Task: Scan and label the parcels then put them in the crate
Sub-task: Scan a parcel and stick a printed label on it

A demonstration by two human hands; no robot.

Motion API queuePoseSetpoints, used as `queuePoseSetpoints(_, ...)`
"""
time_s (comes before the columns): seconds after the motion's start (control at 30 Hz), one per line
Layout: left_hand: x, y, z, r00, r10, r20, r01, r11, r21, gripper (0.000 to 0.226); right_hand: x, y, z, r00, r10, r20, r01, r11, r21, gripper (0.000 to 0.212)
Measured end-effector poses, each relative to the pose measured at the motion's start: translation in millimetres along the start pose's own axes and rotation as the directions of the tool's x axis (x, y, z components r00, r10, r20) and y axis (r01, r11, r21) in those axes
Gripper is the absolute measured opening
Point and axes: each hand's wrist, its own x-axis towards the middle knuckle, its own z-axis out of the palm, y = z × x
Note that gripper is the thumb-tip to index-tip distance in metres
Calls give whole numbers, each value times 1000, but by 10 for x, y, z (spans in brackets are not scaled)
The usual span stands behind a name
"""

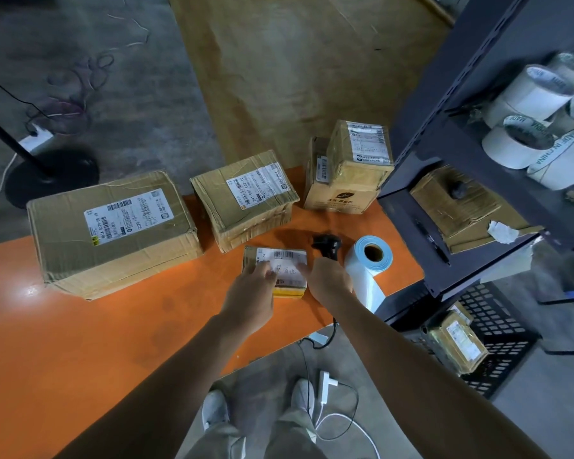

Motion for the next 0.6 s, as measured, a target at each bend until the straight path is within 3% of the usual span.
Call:
queuePoseSetpoints(0.13,-40,-29,23,999,35,6,-35,999,-2,37,-54,57,0,999,-29,35,26,996,87,52)
queuePoseSetpoints(0.27,-31,-93,44,999,10,32,-6,992,-127,36,-21,113,-24,993,-53,108,28,974,227,40)
queuePoseSetpoints(0.37,-19,-100,-3,990,-132,-58,106,942,-318,25,-18,119,-57,983,-85,160,41,965,257,30)
queuePoseSetpoints(0.47,-2,-130,-46,922,-364,-135,281,866,-413,29,-40,111,-95,972,-132,194,71,954,290,16)
queuePoseSetpoints(0.53,20,-149,-62,875,-485,-6,421,766,-485,38,-17,104,-75,973,-125,193,57,945,323,20)
queuePoseSetpoints(0.6,45,-119,-85,847,-506,163,482,602,-636,34,3,84,-53,976,-112,185,38,932,361,39)
